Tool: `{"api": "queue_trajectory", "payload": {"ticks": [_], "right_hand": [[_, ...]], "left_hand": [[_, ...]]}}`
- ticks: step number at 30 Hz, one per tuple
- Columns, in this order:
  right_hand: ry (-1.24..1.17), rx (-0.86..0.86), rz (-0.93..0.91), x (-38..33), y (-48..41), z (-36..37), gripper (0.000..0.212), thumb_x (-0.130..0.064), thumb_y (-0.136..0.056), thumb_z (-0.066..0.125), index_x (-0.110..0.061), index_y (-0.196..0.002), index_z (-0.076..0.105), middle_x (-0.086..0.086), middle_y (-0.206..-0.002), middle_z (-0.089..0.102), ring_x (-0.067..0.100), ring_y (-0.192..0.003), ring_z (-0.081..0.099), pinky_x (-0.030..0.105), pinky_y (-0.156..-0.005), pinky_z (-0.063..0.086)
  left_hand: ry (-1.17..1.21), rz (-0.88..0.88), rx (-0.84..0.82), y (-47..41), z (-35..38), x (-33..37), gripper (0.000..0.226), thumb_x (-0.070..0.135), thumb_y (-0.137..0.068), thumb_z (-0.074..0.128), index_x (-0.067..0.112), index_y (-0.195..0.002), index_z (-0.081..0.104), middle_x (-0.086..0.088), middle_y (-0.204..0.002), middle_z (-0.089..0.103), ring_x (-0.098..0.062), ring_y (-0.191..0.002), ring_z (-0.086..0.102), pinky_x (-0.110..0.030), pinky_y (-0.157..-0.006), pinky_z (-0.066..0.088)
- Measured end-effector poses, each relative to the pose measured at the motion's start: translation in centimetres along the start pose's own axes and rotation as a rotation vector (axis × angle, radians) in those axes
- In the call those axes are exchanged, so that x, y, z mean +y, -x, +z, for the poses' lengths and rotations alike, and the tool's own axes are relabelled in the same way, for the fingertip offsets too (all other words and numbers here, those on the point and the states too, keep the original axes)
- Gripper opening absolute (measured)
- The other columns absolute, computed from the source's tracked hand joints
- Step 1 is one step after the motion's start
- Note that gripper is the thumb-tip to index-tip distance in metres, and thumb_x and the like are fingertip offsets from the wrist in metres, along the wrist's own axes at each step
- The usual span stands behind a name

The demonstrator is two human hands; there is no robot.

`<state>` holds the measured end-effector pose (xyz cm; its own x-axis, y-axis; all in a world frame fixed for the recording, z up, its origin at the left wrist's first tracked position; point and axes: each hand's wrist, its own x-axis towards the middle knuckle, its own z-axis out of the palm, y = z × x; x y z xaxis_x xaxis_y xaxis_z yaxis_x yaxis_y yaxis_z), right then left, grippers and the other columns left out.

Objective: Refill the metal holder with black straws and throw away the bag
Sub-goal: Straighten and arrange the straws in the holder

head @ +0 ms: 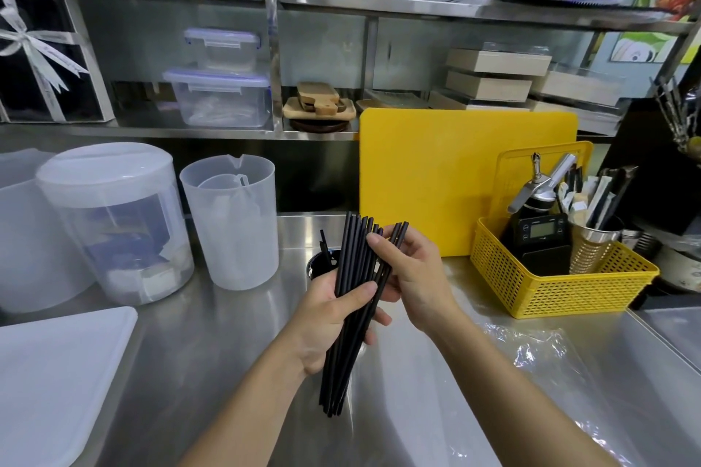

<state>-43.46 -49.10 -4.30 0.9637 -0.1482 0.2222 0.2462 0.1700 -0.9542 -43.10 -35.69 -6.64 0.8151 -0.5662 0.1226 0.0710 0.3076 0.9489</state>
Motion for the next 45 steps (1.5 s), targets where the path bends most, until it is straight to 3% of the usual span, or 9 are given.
{"api": "queue_trajectory", "payload": {"ticks": [3,10,18,24,29,32,36,40,45], "right_hand": [[0.021,0.014,-0.019,0.1,-0.3,-0.2,0.020,-0.022,-0.090,0.059,-0.014,-0.072,0.054,-0.004,-0.048,0.053,0.006,-0.032,0.037,0.014,-0.033,0.026],[0.072,0.002,0.009,0.4,-0.4,-0.1,0.034,-0.035,-0.095,0.046,-0.008,-0.080,0.058,-0.003,-0.048,0.052,0.009,-0.037,0.038,0.017,-0.035,0.025],[-0.202,0.167,0.104,0.6,-1.1,-0.9,0.014,-0.005,-0.091,0.049,-0.003,-0.081,0.059,0.002,-0.048,0.045,0.006,-0.030,0.021,0.012,-0.033,0.017],[-0.363,0.049,0.217,0.9,-0.9,-1.4,0.018,-0.005,-0.087,0.057,-0.006,-0.069,0.060,-0.004,-0.039,0.037,0.002,-0.028,0.022,0.010,-0.029,0.016],[-0.363,-0.116,0.277,0.6,-0.7,-2.0,0.014,-0.013,-0.079,0.061,-0.002,-0.070,0.057,-0.001,-0.043,0.043,0.002,-0.029,0.027,0.011,-0.027,0.018],[-0.261,-0.149,0.238,0.6,-0.7,-2.3,0.019,-0.010,-0.089,0.054,0.001,-0.073,0.053,-0.001,-0.041,0.048,0.003,-0.027,0.029,0.012,-0.028,0.020],[-0.197,0.018,0.134,1.0,-0.9,-2.1,0.024,-0.009,-0.091,0.054,-0.003,-0.067,0.052,0.001,-0.043,0.048,0.004,-0.027,0.029,0.011,-0.031,0.020],[-0.192,0.101,0.113,1.7,-0.9,-2.2,0.025,-0.014,-0.090,0.056,-0.005,-0.068,0.050,0.000,-0.043,0.044,0.005,-0.027,0.029,0.012,-0.032,0.021],[-0.184,-0.003,0.147,2.0,-0.7,-2.2,0.019,-0.018,-0.088,0.057,-0.004,-0.076,0.060,0.000,-0.048,0.049,0.006,-0.029,0.032,0.013,-0.033,0.022]], "left_hand": [[0.001,-0.014,-0.015,0.1,-0.2,-0.1,0.027,0.018,-0.079,0.059,0.006,-0.103,0.057,-0.007,-0.080,0.071,-0.017,-0.058,0.062,-0.026,-0.043,0.049],[0.014,-0.030,-0.025,0.2,-0.8,-0.6,0.020,0.017,-0.082,0.059,0.007,-0.099,0.062,-0.009,-0.082,0.070,-0.019,-0.063,0.063,-0.028,-0.048,0.052],[-0.017,-0.078,-0.057,0.3,-1.5,-1.0,0.023,0.016,-0.087,0.057,0.003,-0.105,0.055,-0.010,-0.083,0.070,-0.020,-0.061,0.063,-0.028,-0.045,0.050],[0.082,-0.143,-0.154,0.5,-1.5,-1.1,0.008,0.017,-0.085,0.056,0.010,-0.088,0.058,-0.007,-0.073,0.062,-0.013,-0.045,0.049,-0.020,-0.038,0.036],[0.079,-0.160,-0.195,0.6,-1.8,-1.3,0.018,0.021,-0.088,0.054,0.006,-0.098,0.055,-0.008,-0.075,0.058,-0.012,-0.044,0.048,-0.017,-0.036,0.035],[0.023,-0.147,-0.155,0.5,-1.5,-1.5,0.021,0.023,-0.083,0.059,0.005,-0.089,0.052,-0.010,-0.069,0.058,-0.013,-0.038,0.043,-0.017,-0.035,0.033],[-0.079,-0.101,-0.018,0.2,-1.3,-1.8,0.023,0.013,-0.077,0.070,0.006,-0.091,0.053,-0.019,-0.072,0.059,-0.024,-0.044,0.048,-0.019,-0.032,0.033],[-0.134,-0.090,0.027,0.2,-1.4,-1.8,0.013,0.012,-0.090,0.053,0.003,-0.099,0.053,-0.009,-0.075,0.069,-0.018,-0.048,0.061,-0.019,-0.031,0.035],[-0.173,-0.113,0.039,0.4,-1.5,-2.2,0.011,0.015,-0.093,0.049,0.006,-0.094,0.053,-0.009,-0.071,0.067,-0.018,-0.044,0.056,-0.023,-0.035,0.033]]}}
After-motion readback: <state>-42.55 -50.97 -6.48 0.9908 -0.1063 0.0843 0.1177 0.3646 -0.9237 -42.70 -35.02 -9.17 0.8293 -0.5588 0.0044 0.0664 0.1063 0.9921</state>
